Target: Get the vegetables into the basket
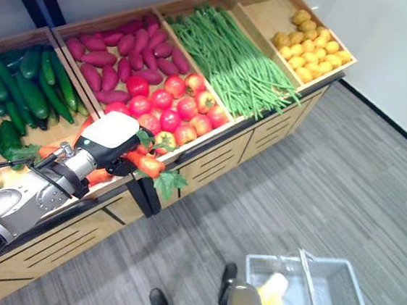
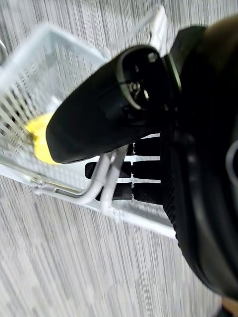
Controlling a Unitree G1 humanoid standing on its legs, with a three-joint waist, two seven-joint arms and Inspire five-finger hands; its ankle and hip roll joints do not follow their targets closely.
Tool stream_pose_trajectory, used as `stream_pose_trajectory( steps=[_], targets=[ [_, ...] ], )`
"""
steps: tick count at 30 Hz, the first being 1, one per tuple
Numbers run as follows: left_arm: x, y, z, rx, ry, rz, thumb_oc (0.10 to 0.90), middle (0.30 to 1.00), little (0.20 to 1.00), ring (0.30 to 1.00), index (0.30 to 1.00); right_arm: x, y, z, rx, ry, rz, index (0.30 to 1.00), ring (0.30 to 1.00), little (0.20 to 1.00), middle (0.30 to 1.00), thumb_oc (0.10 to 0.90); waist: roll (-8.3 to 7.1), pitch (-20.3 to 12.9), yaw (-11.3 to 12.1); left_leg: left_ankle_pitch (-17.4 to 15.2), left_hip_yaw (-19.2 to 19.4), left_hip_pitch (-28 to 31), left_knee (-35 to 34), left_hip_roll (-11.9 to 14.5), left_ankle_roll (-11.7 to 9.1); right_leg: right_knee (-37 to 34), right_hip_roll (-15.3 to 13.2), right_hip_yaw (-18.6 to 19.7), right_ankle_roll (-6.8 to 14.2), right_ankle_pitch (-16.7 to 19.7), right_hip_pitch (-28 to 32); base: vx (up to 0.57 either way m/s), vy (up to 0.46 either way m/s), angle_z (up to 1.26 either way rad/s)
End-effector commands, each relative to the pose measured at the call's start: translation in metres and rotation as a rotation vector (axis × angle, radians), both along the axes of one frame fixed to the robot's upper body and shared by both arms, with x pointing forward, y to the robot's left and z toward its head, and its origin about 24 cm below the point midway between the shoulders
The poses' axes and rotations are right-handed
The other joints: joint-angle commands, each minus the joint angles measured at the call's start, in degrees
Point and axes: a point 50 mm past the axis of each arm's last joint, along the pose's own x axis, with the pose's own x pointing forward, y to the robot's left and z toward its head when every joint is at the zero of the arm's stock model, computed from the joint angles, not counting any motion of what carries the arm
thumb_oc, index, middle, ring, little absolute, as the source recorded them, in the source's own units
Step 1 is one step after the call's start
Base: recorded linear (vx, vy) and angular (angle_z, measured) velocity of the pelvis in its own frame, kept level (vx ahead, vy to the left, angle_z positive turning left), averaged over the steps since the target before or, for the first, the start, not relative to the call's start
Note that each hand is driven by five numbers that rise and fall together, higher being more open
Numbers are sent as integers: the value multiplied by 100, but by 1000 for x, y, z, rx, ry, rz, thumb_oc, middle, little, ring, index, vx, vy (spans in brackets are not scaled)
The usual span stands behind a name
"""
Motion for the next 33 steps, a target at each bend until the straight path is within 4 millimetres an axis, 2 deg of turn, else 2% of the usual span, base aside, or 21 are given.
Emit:
stream_pose_trajectory(
  steps=[1,4,5,8,11,17,19,20,21,22,23,25,26,27,29,30,31,33],
  targets=[
    [-2,2,62,-92,-266,-19,400,300,300,300,300,11,-19,12,-92,-23,55,300,300,300,300,400,-81,-433,-48,-214,-531,-397,266,-35,-281,-1242,-17,101,269,536,450,18,-126,-60],
    [-5,5,60,-109,-266,-9,400,300,300,300,300,10,-18,12,-91,-20,60,300,300,300,300,400,-84,-485,-60,-192,-418,-367,295,15,-330,-1445,70,60,277,532,524,52,-141,-79],
    [-4,1,57,-137,-258,-21,400,300,300,300,300,8,-18,11,-89,-20,56,300,300,300,300,400,-56,-519,-134,-163,-375,-355,356,103,-409,-1624,195,56,240,447,596,37,-180,-33],
    [-2,-2,55,-158,-257,-29,400,300,300,300,300,9,-19,12,-94,-28,53,300,300,300,300,400,-12,-523,-199,-99,-350,-367,378,191,-487,-1802,314,16,186,340,670,21,-191,-18],
    [2,-11,50,-227,-249,-53,400,300,300,300,300,10,-24,15,-113,-38,40,300,300,300,300,400,85,-516,-303,98,-277,-366,396,414,-660,-1898,573,103,60,183,694,24,-216,-16],
    [8,-22,47,-333,-255,-82,400,300,300,300,300,9,-30,19,-139,-57,18,300,300,300,300,400,254,-451,-463,357,-250,-352,439,731,-893,-1903,882,196,-125,10,692,16,-182,-13],
    [11,-29,47,-375,-251,-105,400,300,300,300,300,7,-39,24,-162,-63,-1,300,300,300,300,400,308,-406,-499,380,-304,-440,747,935,-1025,-1949,1020,228,-253,-80,764,21,-255,-13],
    [12,-30,47,-376,-251,-106,400,300,300,300,300,7,-39,24,-163,-63,-2,300,300,300,300,400,316,-400,-497,369,-312,-451,777,953,-1034,-1953,1030,223,-261,-82,770,34,-144,-4],
    [12,-32,46,-389,-251,-113,400,300,300,300,300,9,-42,26,-170,-70,0,300,300,300,300,400,317,-373,-489,336,-437,-506,996,1017,-1076,-1974,1088,275,-313,-117,799,49,-114,-8],
    [12,-34,46,-397,-252,-121,400,300,300,300,300,11,-45,28,-180,-72,3,300,300,300,300,400,319,-335,-441,320,-745,-589,1228,1006,-1102,-1980,1151,377,-367,-158,818,-9,-143,-14],
    [12,-35,46,-402,-248,-129,400,300,300,300,300,15,-48,31,-190,-79,8,300,300,300,300,400,322,-271,-373,498,-1040,-740,1312,929,-1041,-1991,1185,411,-437,-68,768,-30,-91,-28],
    [10,-35,42,-395,-241,-124,400,300,300,300,300,22,-49,33,-199,-92,17,300,300,300,300,400,298,-232,-196,385,-1934,-999,1118,580,-911,-2028,1196,673,-429,-24,713,-14,-43,-63],
    [9,-33,42,-386,-245,-117,400,300,300,300,300,24,-49,33,-199,-96,26,300,300,300,300,400,287,-233,-160,307,-2174,-1036,979,532,-858,-2037,1198,801,-412,-7,677,54,-6,-92],
    [7,-30,40,-369,-254,-108,400,300,300,300,300,29,-51,36,-208,-99,42,300,300,300,300,400,287,-229,-66,366,-2689,-1159,732,518,-832,-2054,1231,1082,-391,33,605,73,26,-91],
    [5,-29,39,-363,-258,-102,400,300,300,300,300,35,-52,39,-217,-110,53,300,300,300,300,400,321,-211,48,492,-3242,-1304,513,399,-797,-2035,1278,1309,-388,67,534,57,51,-60],
    [5,-29,39,-363,-258,-101,400,300,300,300,300,36,-53,39,-217,-111,54,300,300,300,300,400,321,-213,41,496,-3246,-1303,505,395,-796,-2030,1274,1306,-387,61,531,25,52,-80],
    [4,-29,39,-363,-266,-104,400,300,300,300,300,39,-53,40,-220,-120,59,300,300,300,300,400,334,-188,75,523,-3449,-1363,492,336,-786,-2005,1283,1402,-390,56,522,22,77,-92],
    [3,-29,41,-350,-271,-109,400,300,300,300,300,40,-48,37,-206,-118,71,300,300,300,300,400,356,-208,18,430,-3309,-1248,439,330,-749,-1989,1283,1522,-359,46,523,40,134,-71]
  ],
)
